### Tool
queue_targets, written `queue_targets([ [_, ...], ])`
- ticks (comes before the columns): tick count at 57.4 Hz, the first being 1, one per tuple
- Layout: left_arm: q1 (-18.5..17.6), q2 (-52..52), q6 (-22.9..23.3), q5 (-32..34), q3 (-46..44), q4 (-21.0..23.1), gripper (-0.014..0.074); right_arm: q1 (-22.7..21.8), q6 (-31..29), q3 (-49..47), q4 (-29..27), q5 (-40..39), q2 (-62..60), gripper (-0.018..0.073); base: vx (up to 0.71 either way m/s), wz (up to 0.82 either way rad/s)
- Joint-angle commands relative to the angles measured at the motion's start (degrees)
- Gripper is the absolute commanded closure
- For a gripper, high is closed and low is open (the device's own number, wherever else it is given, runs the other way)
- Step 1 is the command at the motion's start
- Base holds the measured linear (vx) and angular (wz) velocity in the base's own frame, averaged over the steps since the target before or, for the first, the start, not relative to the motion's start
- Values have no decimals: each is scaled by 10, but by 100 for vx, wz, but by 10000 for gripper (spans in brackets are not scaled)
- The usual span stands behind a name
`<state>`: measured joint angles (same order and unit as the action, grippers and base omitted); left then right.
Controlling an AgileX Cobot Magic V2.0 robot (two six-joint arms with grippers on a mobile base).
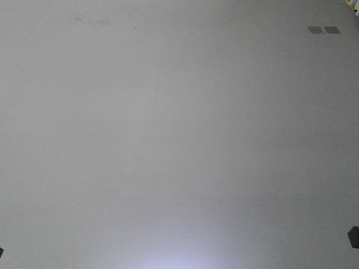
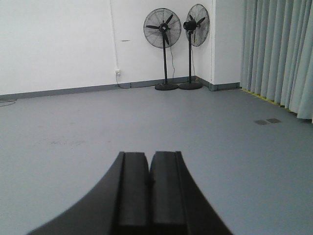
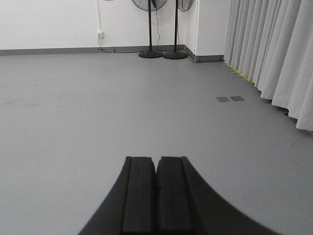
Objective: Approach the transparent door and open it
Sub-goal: 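Drive the base across the grey floor toward the glass door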
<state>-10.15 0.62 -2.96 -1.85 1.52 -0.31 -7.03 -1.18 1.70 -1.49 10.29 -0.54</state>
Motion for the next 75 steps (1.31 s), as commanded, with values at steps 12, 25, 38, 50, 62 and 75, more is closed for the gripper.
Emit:
queue_targets([
  [12, -2, 2, 4, 48, 18, 3, 602, -2, -3, 8, 1, -45, -6, 567, 23, 10],
  [25, -2, 2, 4, 48, 18, 3, 602, -2, -3, 8, 1, -45, -6, 567, 31, 19],
  [38, -2, 2, 4, 48, 18, 3, 602, -2, -3, 8, 1, -45, -6, 567, 38, 23],
  [50, -2, 2, 4, 48, 18, 3, 602, -2, -3, 8, 1, -45, -6, 567, 43, 31],
  [62, -2, 2, 4, 48, 18, 3, 602, -2, -3, 8, 1, -46, -6, 567, 47, 37],
  [75, -2, 2, 4, 48, 18, 3, 602, -2, -3, 8, 1, -46, -6, 567, 50, 41],
])
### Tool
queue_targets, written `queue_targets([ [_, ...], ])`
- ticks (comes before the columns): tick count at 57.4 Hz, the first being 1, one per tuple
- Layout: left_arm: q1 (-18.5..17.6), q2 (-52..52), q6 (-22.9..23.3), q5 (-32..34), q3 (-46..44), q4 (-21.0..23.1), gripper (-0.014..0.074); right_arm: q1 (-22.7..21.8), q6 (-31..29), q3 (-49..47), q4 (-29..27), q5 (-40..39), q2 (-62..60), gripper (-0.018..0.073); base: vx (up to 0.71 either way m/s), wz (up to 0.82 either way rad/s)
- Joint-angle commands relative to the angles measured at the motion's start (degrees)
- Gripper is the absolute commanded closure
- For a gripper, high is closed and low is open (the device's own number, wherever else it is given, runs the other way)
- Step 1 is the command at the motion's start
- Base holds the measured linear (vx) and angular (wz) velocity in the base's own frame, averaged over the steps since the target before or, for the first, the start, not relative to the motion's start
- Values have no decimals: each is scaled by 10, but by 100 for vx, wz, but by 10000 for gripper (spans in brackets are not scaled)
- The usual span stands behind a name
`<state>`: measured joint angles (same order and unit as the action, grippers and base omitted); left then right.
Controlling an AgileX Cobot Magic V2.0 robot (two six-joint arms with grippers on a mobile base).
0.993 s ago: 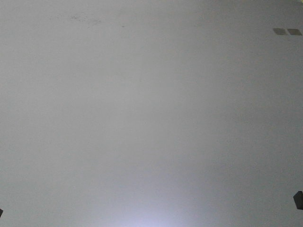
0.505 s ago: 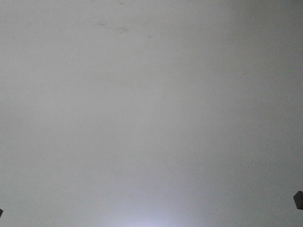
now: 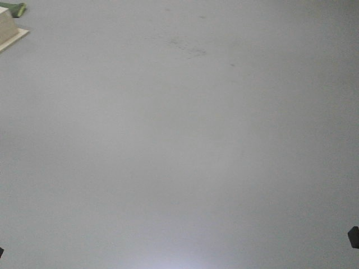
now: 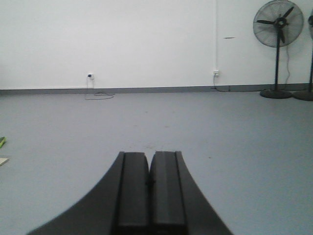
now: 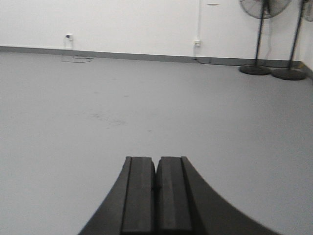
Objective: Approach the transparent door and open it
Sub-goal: 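Drive the base across the grey floor toward the glass door, then drive up close to the glass door frame and its silver handle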
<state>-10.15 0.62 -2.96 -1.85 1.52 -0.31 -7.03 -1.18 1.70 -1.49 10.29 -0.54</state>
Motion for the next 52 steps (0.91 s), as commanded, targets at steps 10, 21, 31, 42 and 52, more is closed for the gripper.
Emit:
queue_targets([
  [10, -2, 2, 4, 48, 18, 3, 602, -2, -3, 8, 1, -46, -6, 567, 52, 44],
  [21, -2, 2, 4, 48, 18, 3, 602, -2, -3, 8, 1, -46, -6, 567, 54, 48],
  [31, -2, 2, 4, 48, 18, 3, 602, -2, -3, 8, 1, -46, -6, 567, 56, 55],
  [42, -2, 2, 4, 48, 18, 3, 602, -2, -3, 8, 1, -46, -6, 567, 58, 62],
  [52, -2, 2, 4, 48, 18, 3, 602, -2, -3, 8, 1, -46, -6, 567, 58, 61],
])
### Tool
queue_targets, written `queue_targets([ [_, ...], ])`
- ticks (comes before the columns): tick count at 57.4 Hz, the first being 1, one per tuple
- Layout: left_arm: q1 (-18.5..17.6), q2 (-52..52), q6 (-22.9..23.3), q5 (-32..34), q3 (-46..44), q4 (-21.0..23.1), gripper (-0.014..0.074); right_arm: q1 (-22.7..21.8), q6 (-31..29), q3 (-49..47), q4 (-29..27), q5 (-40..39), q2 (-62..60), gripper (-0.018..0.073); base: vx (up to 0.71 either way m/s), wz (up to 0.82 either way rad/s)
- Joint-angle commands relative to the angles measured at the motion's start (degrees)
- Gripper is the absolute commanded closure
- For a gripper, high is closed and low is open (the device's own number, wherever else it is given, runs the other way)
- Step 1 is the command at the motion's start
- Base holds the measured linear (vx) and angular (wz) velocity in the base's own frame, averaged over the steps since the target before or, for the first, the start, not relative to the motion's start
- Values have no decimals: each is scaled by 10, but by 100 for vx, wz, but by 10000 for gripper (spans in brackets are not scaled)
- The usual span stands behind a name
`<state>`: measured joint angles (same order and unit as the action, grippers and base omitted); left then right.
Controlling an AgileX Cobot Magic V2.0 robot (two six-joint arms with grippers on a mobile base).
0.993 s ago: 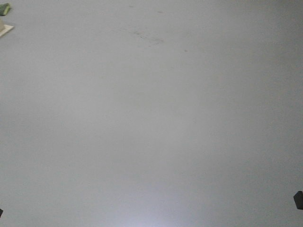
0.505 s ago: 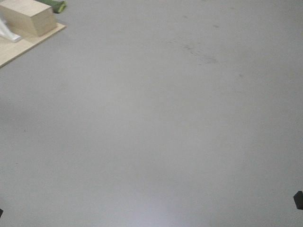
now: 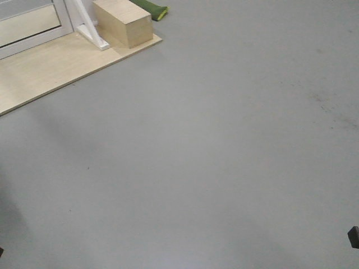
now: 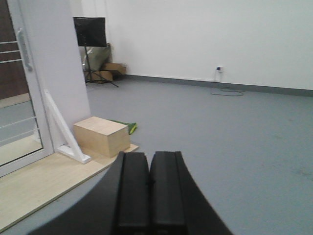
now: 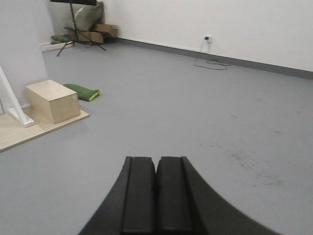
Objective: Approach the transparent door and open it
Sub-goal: 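Drive up close to the glass door frame and its silver handle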
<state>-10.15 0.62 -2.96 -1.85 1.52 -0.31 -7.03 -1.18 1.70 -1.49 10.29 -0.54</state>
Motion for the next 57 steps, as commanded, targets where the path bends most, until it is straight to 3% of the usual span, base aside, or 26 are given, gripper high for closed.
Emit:
queue_targets([
  [1, -2, 2, 4, 48, 18, 3, 602, -2, -3, 8, 1, -46, -6, 567, 58, 59],
  [27, -2, 2, 4, 48, 18, 3, 602, -2, -3, 8, 1, -46, -6, 567, 58, 39],
  [57, -2, 2, 4, 48, 18, 3, 602, -2, -3, 8, 1, -45, -6, 567, 60, 10],
])
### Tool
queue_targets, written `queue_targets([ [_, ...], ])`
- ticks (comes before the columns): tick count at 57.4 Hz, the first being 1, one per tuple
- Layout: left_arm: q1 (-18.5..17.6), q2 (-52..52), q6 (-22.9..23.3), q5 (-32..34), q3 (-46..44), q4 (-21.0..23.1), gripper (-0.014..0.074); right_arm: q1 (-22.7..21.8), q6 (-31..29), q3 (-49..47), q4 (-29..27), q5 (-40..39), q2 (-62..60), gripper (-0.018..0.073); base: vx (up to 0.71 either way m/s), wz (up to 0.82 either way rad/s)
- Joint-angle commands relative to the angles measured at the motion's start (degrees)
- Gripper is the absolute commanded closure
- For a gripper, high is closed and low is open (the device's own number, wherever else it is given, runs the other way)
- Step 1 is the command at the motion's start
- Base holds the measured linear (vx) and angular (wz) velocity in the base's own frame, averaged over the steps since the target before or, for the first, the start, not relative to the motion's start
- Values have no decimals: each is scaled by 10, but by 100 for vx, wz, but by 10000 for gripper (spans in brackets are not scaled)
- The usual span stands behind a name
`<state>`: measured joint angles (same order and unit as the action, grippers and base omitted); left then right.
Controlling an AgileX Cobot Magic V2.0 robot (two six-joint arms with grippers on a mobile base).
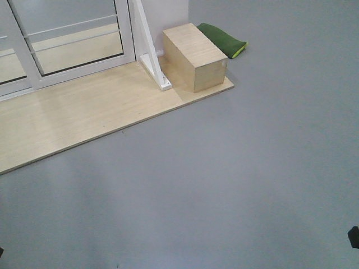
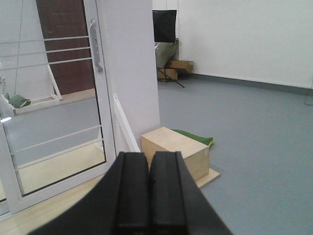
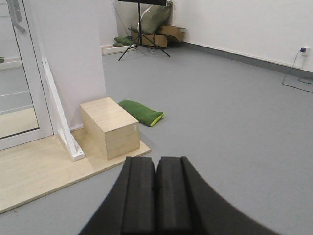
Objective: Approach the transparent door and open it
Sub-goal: 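Drive up close to the glass door frame and its silver handle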
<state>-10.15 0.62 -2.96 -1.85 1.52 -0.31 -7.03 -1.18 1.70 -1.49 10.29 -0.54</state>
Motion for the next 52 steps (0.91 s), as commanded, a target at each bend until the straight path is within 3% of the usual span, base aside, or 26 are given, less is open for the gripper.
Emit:
queue_targets([
  [1, -2, 2, 4, 48, 18, 3, 602, -2, -3, 8, 1, -45, -6, 567, 60, 7],
  [52, -2, 2, 4, 48, 18, 3, 602, -2, -3, 8, 1, -45, -6, 567, 57, 22],
])
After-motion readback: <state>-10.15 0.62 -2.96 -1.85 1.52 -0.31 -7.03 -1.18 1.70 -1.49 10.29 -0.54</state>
